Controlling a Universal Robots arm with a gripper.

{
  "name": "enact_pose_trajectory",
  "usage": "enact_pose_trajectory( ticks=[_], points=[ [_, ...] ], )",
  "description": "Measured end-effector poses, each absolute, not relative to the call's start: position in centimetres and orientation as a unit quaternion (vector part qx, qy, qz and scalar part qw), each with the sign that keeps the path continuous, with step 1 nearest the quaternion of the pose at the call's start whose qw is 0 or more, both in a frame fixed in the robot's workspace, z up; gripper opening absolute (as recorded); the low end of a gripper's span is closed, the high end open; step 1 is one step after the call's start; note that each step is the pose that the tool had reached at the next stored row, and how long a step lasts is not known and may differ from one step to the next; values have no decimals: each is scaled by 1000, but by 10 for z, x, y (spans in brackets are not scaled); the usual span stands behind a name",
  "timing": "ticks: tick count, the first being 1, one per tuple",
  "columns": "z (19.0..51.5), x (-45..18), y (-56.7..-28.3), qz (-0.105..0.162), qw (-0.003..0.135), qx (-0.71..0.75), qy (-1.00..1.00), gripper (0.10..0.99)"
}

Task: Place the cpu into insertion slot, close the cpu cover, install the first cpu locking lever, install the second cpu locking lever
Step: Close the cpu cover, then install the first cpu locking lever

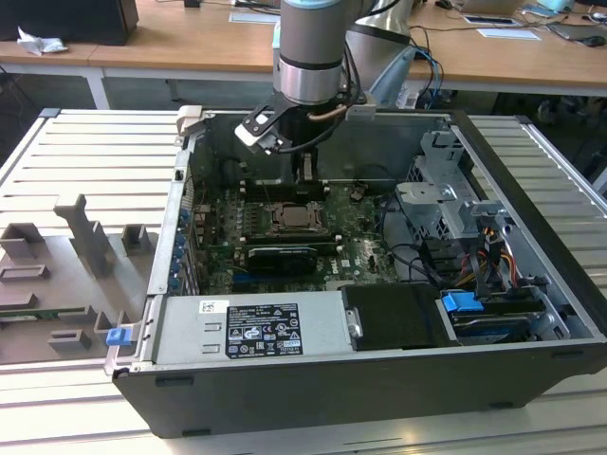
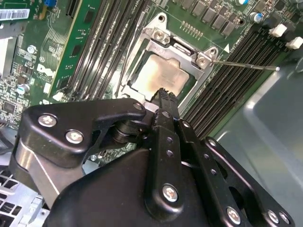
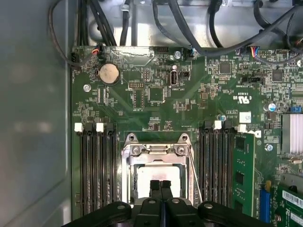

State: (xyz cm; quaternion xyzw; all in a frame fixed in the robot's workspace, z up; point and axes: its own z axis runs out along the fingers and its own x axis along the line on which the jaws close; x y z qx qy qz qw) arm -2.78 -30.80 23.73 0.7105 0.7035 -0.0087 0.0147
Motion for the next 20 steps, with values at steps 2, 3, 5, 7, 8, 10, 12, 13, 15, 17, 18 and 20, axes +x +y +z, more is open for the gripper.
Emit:
enact_pose_trajectory(
  ticks=[2, 3, 5, 7, 8, 10, 12, 13, 15, 17, 18, 20],
  points=[
    [237, -28, -308, -9, 15, 711, 703, 106],
    [237, -29, -308, -9, 15, 710, 704, 106],
    [236, -31, -308, -9, 15, 711, 703, 106],
    [237, -33, -308, -9, 15, 710, 703, 106],
    [241, -33, -308, -9, 15, 710, 704, 106],
    [259, -33, -308, -9, 15, 711, 703, 106],
    [272, -33, -308, -9, 15, 710, 704, 106],
    [275, -33, -308, -9, 15, 710, 704, 106],
    [277, -33, -308, -9, 15, 704, 710, 106],
    [277, -33, -308, -9, 15, 692, 722, 106],
    [277, -33, -308, -8, 16, 670, 742, 106],
    [277, -33, -308, -8, 16, 645, 764, 106]
  ],
)
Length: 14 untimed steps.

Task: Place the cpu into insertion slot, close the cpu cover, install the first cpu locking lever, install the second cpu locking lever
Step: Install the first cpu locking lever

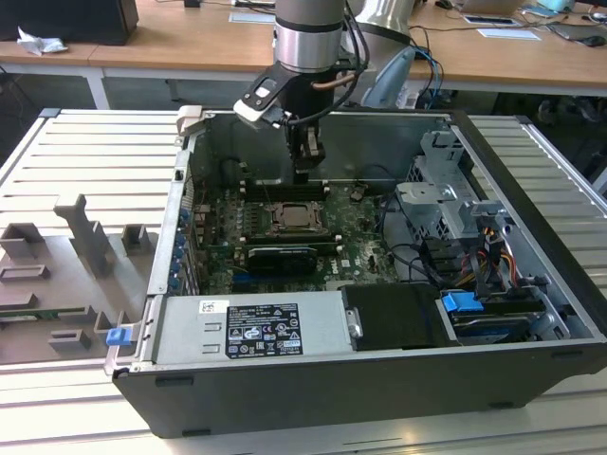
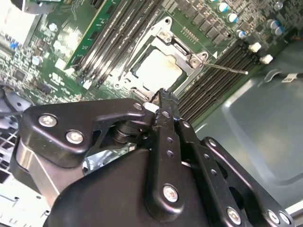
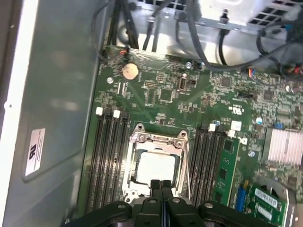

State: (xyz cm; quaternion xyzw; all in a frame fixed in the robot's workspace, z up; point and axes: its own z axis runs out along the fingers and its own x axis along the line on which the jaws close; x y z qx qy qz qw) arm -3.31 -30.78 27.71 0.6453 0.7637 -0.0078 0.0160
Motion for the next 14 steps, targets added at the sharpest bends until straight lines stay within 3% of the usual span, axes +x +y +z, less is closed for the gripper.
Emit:
enact_pose_trajectory(
  ticks=[14],
  points=[
    [277, -33, -308, -7, 16, 595, 803, 106]
  ],
)
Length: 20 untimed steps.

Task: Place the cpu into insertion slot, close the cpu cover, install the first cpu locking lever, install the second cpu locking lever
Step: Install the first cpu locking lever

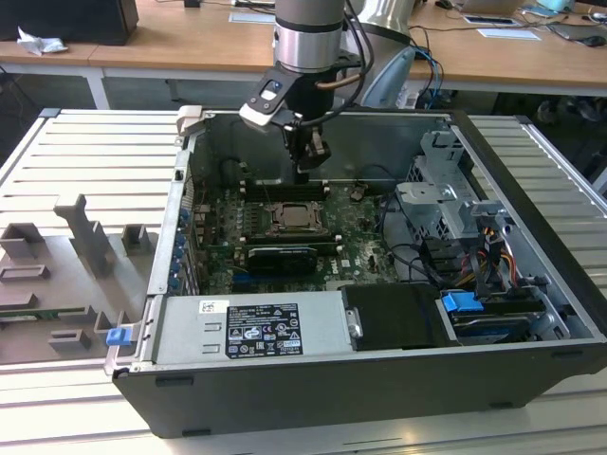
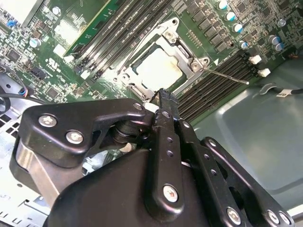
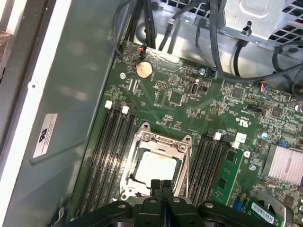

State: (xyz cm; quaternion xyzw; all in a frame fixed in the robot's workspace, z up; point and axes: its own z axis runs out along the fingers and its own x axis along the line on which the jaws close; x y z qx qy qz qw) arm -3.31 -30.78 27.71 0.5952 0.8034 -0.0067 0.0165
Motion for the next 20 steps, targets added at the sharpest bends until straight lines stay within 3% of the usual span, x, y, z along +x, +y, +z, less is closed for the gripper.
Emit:
enact_pose_trajectory(
  ticks=[20],
  points=[
    [277, -33, -308, -6, 17, 550, 835, 106]
  ],
)
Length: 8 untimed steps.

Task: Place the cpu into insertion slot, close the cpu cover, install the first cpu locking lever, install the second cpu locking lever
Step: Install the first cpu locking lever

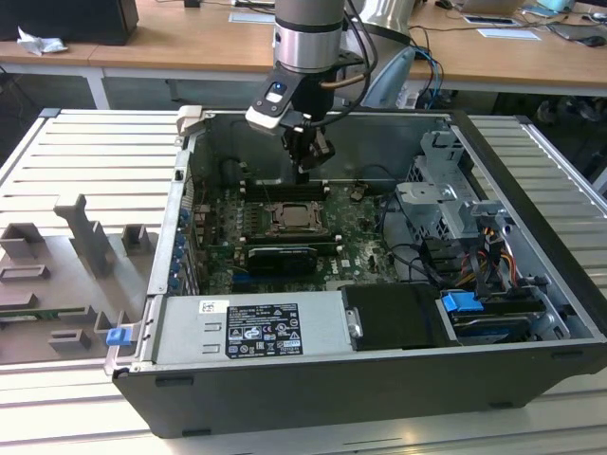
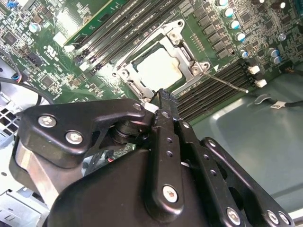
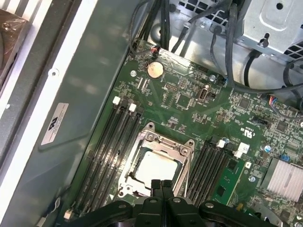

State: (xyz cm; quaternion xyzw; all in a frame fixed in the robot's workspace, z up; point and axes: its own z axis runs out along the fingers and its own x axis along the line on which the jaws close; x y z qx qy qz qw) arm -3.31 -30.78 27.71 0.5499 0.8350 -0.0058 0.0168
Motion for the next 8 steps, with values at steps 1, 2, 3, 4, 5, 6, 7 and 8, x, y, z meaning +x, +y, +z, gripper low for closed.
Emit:
enact_pose_trajectory(
  ticks=[1, 2, 3, 4, 5, 6, 7, 8],
  points=[
    [277, -33, -308, -6, 17, 548, 836, 106],
    [277, -33, -308, -6, 17, 546, 837, 106],
    [277, -33, -308, -6, 17, 545, 838, 106],
    [277, -33, -308, -6, 17, 543, 839, 106],
    [277, -33, -308, -6, 17, 541, 841, 106],
    [277, -33, -308, -6, 17, 540, 842, 106],
    [277, -33, -308, -6, 17, 538, 843, 106],
    [277, -33, -308, -6, 17, 536, 844, 106]
  ],
)
